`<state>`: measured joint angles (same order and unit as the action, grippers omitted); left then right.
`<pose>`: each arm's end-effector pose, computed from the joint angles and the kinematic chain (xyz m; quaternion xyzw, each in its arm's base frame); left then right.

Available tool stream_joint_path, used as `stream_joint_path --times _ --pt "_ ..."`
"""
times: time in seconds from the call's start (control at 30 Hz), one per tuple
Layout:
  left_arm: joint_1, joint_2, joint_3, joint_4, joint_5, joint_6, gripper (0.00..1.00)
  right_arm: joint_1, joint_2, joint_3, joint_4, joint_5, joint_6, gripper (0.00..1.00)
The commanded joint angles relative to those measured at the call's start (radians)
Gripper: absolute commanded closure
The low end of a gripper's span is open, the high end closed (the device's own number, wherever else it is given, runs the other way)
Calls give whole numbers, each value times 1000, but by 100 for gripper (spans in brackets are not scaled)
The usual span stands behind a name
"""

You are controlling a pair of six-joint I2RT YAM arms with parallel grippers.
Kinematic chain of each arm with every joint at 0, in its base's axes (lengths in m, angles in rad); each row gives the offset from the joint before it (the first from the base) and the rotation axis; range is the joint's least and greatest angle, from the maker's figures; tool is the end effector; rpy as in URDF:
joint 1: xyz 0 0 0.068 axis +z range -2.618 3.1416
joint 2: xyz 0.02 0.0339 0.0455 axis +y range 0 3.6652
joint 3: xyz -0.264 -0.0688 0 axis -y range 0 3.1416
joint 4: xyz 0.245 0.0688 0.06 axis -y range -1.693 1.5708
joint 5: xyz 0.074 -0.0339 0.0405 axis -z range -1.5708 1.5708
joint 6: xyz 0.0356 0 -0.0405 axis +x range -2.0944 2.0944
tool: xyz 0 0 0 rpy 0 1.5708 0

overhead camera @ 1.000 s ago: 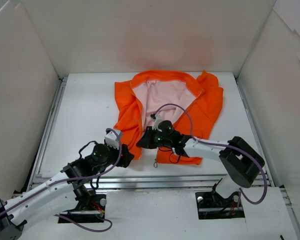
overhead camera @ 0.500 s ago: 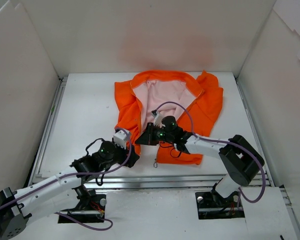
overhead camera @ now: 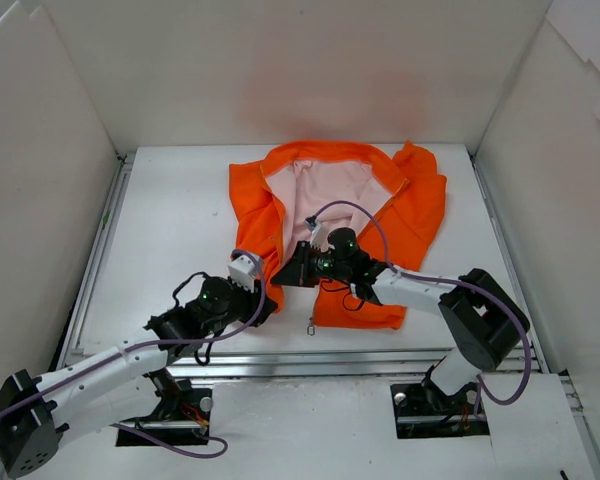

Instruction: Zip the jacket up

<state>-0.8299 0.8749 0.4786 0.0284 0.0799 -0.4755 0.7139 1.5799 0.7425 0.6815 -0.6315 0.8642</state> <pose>0.1343 -0.1510 0.2375 0.1675 0.8070 -0.3695 0.4292 0.2375 0.2336 0.2197 -0.1470 0.7356 0.6047 0.2677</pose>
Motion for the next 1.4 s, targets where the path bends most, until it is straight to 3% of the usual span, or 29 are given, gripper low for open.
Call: stream_joint_path --times 0.0,0.1,0.17,0.27,0.4,0.5,0.7,0.73,0.77,0.93,0.97,1.0,1.1,1.17,1.37 --pt "9 18 28 105 50 2 78 -4 -35 41 107 -46 15 100" --pt "18 27 25 116 52 -6 75 -4 -34 40 119 -59 21 100" --pt "28 32 26 105 31 -15 61 -2 -35 38 121 -62 21 100" --pt "37 33 28 88 24 -12 50 -4 -44 38 119 -65 22 100" --pt "37 32 23 70 -3 -11 47 -5 -52 41 127 -76 25 100" --pt "46 41 15 93 23 -5 55 -4 -47 43 150 -91 41 100" --pt "55 79 18 157 76 0 81 -4 -38 43 168 -100 55 100" --pt "55 82 21 159 80 1 94 -4 -37 43 168 -100 55 100" --pt "55 82 28 154 80 0 98 -5 -35 43 168 -99 55 100" --pt "64 41 22 134 72 -18 100 -7 -43 60 78 -41 0 100" --pt "64 17 20 131 73 -31 100 -7 -49 69 40 -22 -17 96" --pt "64 3 17 127 77 -41 100 -10 -60 75 -26 8 -48 79" --pt "64 -50 20 117 89 -75 100 -10 -99 67 -45 18 -68 41" --pt "74 -80 38 90 90 -107 100 -7 -148 57 -39 15 -79 34" --pt "118 -113 69 56 164 -219 100 -8 -328 -20 -34 52 -86 35"
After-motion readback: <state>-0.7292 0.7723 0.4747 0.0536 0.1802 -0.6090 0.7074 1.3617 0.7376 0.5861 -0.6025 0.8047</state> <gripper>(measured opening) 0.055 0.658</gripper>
